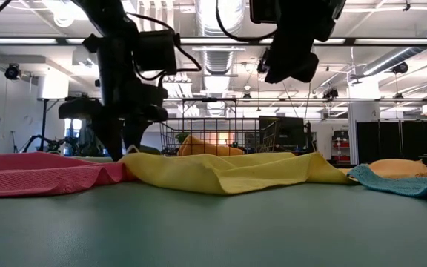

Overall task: Fold microfiber towels
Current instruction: Fold the yellow microfiber towel

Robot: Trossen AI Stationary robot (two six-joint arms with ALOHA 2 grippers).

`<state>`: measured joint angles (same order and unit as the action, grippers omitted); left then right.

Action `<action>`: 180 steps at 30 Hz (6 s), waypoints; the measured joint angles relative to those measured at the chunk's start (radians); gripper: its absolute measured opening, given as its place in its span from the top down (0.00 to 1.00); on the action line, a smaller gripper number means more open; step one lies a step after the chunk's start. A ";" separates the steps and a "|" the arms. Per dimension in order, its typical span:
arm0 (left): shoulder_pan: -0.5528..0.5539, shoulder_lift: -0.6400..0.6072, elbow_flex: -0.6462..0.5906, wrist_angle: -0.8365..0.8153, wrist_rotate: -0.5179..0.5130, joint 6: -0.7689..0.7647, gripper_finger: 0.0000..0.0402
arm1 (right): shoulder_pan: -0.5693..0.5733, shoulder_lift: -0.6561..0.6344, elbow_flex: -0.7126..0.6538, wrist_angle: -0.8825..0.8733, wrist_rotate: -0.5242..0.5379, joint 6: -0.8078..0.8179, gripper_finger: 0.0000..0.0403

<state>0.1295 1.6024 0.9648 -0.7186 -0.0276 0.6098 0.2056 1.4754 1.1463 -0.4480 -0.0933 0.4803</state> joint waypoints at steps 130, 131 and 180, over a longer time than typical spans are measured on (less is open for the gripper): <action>-0.169 -0.133 1.084 -0.677 -0.282 -0.395 1.00 | 0.052 0.021 1.030 -0.953 0.726 -0.496 0.98; -0.169 -0.126 1.099 -0.677 -0.310 -0.389 1.00 | 0.046 0.018 1.026 -0.953 0.726 -0.506 0.98; -0.489 0.015 0.466 -0.287 0.185 -1.089 1.00 | 0.464 0.016 0.106 -0.395 0.452 0.436 0.98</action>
<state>-0.3600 1.6171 1.4309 -1.0052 0.1572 -0.4794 0.6697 1.4918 1.2520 -0.8431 0.3592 0.9165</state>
